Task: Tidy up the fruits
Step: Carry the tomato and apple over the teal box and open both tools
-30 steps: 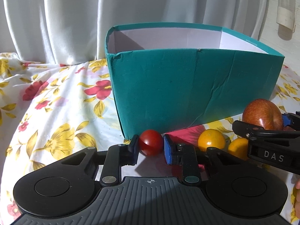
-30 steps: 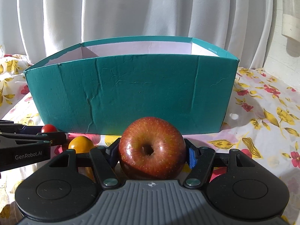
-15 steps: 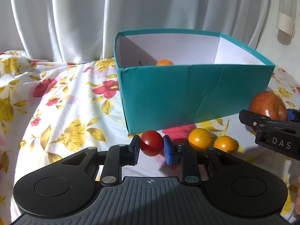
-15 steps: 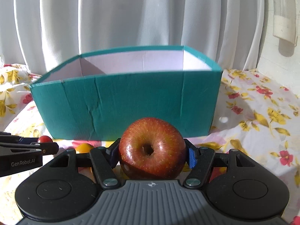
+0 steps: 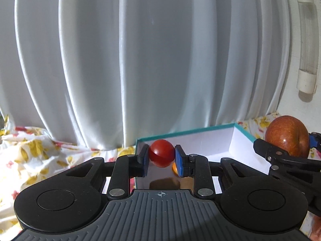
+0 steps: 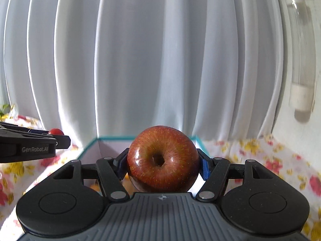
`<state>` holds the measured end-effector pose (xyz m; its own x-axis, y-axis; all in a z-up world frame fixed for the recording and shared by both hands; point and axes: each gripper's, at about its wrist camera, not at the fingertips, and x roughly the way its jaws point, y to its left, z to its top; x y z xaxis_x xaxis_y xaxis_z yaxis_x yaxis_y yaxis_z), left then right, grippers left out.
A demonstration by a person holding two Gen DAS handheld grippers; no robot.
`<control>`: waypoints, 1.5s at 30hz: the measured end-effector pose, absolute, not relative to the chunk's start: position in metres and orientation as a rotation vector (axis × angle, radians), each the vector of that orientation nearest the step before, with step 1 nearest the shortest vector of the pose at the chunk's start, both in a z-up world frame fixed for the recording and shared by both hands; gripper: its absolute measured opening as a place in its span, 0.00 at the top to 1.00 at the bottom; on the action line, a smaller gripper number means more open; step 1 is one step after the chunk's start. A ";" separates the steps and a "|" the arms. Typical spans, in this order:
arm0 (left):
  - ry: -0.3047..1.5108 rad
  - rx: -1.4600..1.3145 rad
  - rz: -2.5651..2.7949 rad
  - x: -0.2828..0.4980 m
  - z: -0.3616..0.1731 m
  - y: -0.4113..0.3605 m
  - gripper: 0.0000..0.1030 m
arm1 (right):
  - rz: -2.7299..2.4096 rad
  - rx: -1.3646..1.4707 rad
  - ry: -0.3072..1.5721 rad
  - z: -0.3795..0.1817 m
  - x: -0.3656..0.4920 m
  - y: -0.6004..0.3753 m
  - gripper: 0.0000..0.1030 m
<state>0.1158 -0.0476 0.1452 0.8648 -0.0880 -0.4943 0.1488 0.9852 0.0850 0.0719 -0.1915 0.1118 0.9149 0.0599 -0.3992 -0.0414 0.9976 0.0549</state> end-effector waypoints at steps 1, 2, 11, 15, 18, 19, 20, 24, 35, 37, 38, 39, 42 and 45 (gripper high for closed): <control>0.520 0.111 -0.125 0.121 0.148 -0.049 0.71 | 0.055 0.043 0.398 0.119 0.076 -0.192 0.35; 0.529 0.100 -0.124 0.125 0.149 -0.050 0.71 | 0.061 0.051 0.382 0.126 0.080 -0.193 0.35; 0.614 0.101 -0.100 0.151 0.122 -0.053 0.71 | 0.063 0.033 0.369 0.123 0.095 -0.186 0.35; 0.640 0.098 -0.087 0.158 0.108 -0.046 0.71 | 0.050 0.035 0.385 0.111 0.100 -0.189 0.35; 0.652 0.092 -0.084 0.161 0.099 -0.043 0.71 | 0.038 0.035 0.397 0.105 0.100 -0.187 0.35; 0.658 0.092 -0.081 0.162 0.095 -0.042 0.71 | 0.036 0.032 0.400 0.103 0.100 -0.186 0.35; 0.665 0.093 -0.081 0.161 0.092 -0.043 0.71 | 0.030 0.026 0.402 0.099 0.101 -0.185 0.35; 0.681 0.083 -0.095 0.166 0.079 -0.039 0.71 | 0.003 0.011 0.408 0.090 0.105 -0.183 0.35; 0.734 0.087 -0.112 0.170 0.053 -0.042 0.71 | -0.015 0.004 0.487 0.053 0.123 -0.186 0.35; 0.740 0.090 -0.110 0.171 0.049 -0.043 0.71 | -0.017 0.001 0.497 0.048 0.125 -0.185 0.35; 0.743 0.091 -0.110 0.172 0.048 -0.043 0.71 | -0.017 -0.003 0.503 0.046 0.126 -0.185 0.35; 0.747 0.091 -0.112 0.172 0.046 -0.044 0.71 | -0.019 -0.006 0.508 0.044 0.127 -0.185 0.35; 0.760 0.093 -0.109 0.174 0.041 -0.044 0.71 | -0.020 -0.011 0.511 0.038 0.129 -0.186 0.35; 0.769 0.095 -0.104 0.175 0.038 -0.044 0.71 | -0.024 -0.018 0.509 0.037 0.131 -0.186 0.35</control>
<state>0.1754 -0.0438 0.0383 0.7138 -0.0590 -0.6979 0.1287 0.9905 0.0479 0.1315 -0.1856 0.0370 0.8729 -0.0273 -0.4871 0.0183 0.9996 -0.0232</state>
